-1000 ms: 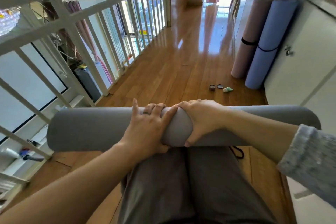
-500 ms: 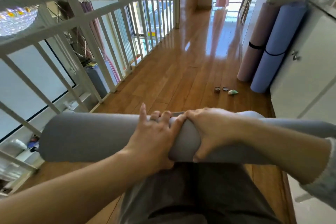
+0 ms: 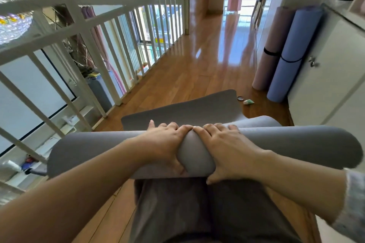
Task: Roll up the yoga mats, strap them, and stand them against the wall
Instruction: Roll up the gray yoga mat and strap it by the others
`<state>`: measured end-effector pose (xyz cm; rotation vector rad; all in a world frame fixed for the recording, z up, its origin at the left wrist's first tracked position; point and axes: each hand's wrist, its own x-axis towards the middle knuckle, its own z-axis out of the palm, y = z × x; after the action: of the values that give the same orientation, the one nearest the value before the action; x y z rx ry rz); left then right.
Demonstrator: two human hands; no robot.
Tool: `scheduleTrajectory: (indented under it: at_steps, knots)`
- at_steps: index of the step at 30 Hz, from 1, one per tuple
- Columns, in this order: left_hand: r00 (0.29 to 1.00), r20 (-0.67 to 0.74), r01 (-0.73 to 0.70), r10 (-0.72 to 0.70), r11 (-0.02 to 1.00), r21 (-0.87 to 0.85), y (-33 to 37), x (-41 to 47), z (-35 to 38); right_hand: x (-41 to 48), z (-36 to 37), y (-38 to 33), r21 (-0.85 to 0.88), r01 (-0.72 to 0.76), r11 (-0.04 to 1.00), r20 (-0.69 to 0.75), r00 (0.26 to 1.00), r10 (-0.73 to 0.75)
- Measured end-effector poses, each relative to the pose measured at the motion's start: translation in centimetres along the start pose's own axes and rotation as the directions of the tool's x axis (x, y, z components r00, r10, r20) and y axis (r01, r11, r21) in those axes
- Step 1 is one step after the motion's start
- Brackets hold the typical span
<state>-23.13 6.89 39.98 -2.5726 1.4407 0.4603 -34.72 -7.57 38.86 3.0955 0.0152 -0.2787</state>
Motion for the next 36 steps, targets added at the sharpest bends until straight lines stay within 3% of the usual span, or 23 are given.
scheduleTrajectory:
  at_steps: [4, 6, 8, 13, 16, 21, 25, 29, 36]
  knots:
    - [0.986, -0.169, 0.036, -0.007, 0.985, 0.171, 0.9, -0.5, 2.1, 1.8, -1.0, 1.6, 0.113, 0.002, 0.994, 0.044, 0.999, -0.007]
    - [0.978, -0.207, 0.038, -0.004, 0.987, 0.158, 0.7, -0.2, 2.6, 2.6, -1.6, 2.2, 0.130, 0.017, 0.991, 0.097, 0.995, -0.029]
    - [0.983, -0.185, 0.012, 0.006, 0.995, 0.098, -0.1, 0.4, 1.9, 2.8, -1.8, 2.2, 0.130, 0.018, 0.991, 0.095, 0.995, -0.031]
    - [0.997, -0.062, -0.044, 0.043, 0.999, -0.003, -1.4, 2.3, -0.2, 2.1, 0.7, 0.6, -0.077, -0.028, 0.997, -0.109, 0.994, 0.020]
    - [0.999, -0.029, -0.029, 0.029, 1.000, -0.006, -1.7, 2.9, -0.8, 3.0, 0.3, 1.4, -0.031, -0.040, 0.999, -0.117, 0.992, 0.036]
    - [0.976, -0.219, 0.038, 0.011, 0.975, 0.217, -0.6, 1.9, 1.3, 3.5, -0.4, 2.4, 0.010, -0.023, 1.000, -0.100, 0.995, 0.023]
    - [0.949, -0.315, 0.096, -0.028, 0.975, 0.202, -0.1, 1.3, 0.7, 3.3, -2.0, 2.2, -0.036, -0.014, 0.999, -0.119, 0.993, 0.010]
    - [0.897, -0.441, 0.132, -0.012, 0.961, 0.242, 0.6, -0.2, -1.9, 1.7, -5.1, 2.2, -0.079, -0.033, 0.996, -0.241, 0.971, 0.013]
    - [0.926, -0.377, 0.097, 0.016, 0.956, 0.278, 3.4, -4.7, -0.6, -3.4, -4.9, -0.6, -0.086, 0.001, 0.996, -0.185, 0.983, -0.017]
